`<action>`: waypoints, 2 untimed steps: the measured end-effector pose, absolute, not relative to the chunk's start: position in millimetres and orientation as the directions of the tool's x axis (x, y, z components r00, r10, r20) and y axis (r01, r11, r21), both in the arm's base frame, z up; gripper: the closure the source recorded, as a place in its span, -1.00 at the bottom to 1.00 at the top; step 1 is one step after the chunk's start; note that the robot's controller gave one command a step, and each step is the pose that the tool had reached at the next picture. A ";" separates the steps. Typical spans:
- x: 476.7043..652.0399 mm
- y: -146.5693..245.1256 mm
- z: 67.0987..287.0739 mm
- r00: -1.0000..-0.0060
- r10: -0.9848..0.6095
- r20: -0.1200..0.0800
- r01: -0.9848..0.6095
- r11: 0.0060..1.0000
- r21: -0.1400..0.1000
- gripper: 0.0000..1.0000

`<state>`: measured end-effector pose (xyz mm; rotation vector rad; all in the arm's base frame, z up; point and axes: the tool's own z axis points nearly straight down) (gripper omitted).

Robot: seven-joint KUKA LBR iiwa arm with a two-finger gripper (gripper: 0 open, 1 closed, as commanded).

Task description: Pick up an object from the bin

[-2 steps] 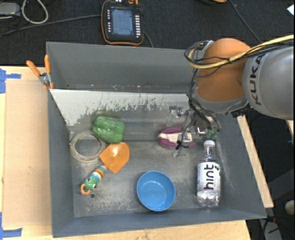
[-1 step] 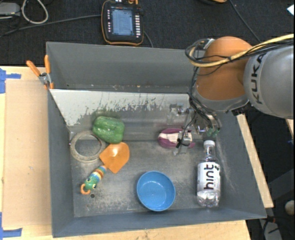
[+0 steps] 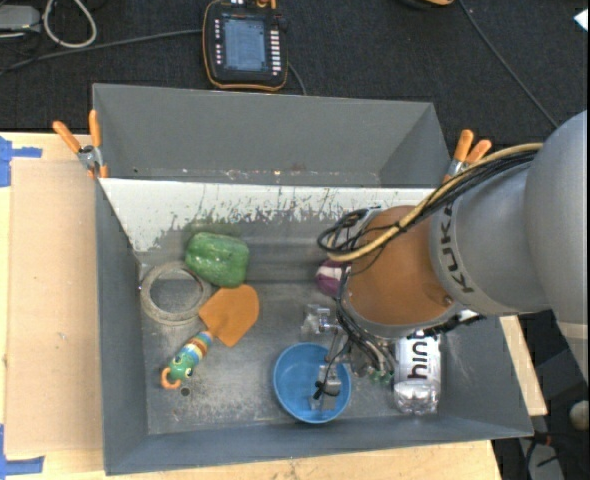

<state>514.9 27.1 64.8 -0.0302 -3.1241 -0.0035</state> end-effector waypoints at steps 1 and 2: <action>625.9 -85.0 145.0 -0.999 0.036 -0.024 0.036 0.999 -0.004 -1.00; 527.1 20.5 74.0 -1.000 0.009 0.027 0.010 1.000 0.008 -1.00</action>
Offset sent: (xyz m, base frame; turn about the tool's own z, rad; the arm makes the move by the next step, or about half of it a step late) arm 0.0142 -0.0099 0.0120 -0.0068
